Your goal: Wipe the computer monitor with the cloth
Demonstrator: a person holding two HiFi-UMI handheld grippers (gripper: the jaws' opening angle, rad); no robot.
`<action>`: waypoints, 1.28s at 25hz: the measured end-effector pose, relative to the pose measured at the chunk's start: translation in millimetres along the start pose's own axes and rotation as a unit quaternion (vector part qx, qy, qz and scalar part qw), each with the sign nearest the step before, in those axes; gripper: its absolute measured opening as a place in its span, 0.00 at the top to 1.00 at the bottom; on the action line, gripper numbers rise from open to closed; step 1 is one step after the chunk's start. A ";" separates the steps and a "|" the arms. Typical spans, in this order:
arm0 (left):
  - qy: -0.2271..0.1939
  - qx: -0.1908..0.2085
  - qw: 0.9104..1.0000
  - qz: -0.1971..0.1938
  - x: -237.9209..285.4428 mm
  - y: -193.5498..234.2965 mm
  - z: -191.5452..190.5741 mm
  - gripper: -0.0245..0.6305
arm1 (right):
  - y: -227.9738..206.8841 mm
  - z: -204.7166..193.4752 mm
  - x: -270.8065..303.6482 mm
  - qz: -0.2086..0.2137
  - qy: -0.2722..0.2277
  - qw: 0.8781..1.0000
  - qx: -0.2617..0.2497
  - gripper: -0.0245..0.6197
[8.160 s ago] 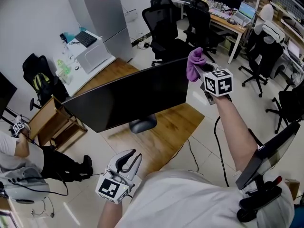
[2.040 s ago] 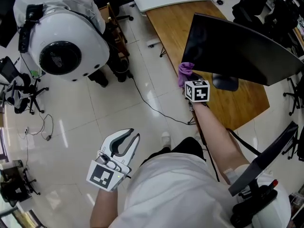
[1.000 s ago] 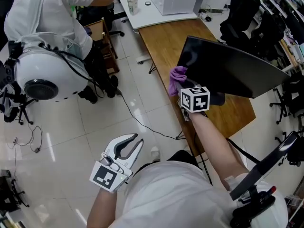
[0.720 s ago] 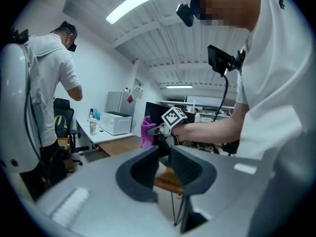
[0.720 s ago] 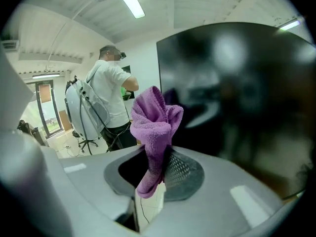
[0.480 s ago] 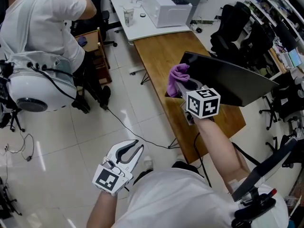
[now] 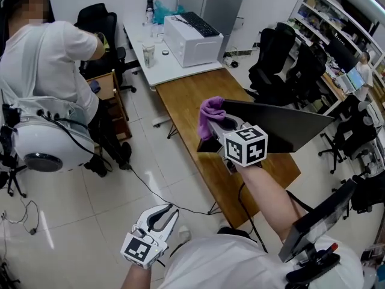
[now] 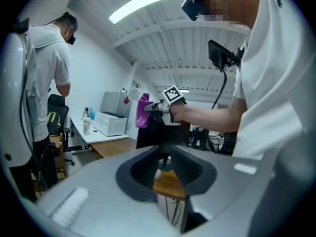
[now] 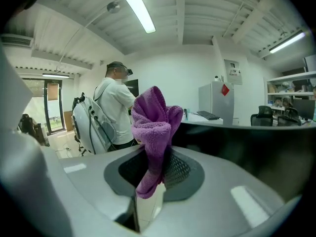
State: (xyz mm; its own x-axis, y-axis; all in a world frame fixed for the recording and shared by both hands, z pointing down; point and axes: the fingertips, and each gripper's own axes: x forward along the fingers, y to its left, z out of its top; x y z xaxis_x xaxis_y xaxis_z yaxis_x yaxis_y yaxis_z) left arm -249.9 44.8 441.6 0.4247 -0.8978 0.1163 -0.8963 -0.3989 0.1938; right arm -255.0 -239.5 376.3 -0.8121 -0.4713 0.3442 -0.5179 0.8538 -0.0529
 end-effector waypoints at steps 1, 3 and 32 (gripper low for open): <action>0.000 -0.002 1.000 -0.002 0.8 -1.0 -1.6 0.81 | -0.1 3.8 -0.5 0.001 -0.002 1.000 0.000 0.86; -0.003 -0.007 1.000 -0.005 2.5 -2.0 -5.9 0.81 | -0.5 8.0 -1.3 0.004 -0.003 1.000 0.003 0.85; 0.018 0.050 0.993 -0.104 55.2 -71.5 3.0 0.81 | -14.2 -75.8 -239.3 -0.020 -0.064 0.997 0.038 0.85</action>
State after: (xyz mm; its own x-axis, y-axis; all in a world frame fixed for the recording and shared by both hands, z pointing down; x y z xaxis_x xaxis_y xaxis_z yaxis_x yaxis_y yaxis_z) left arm -162.8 23.2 431.3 0.6052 -0.7870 0.1194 -0.7957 -0.5937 0.1201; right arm -33.0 -122.1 365.7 -0.8158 -0.5325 0.2257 -0.5650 0.8171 -0.1146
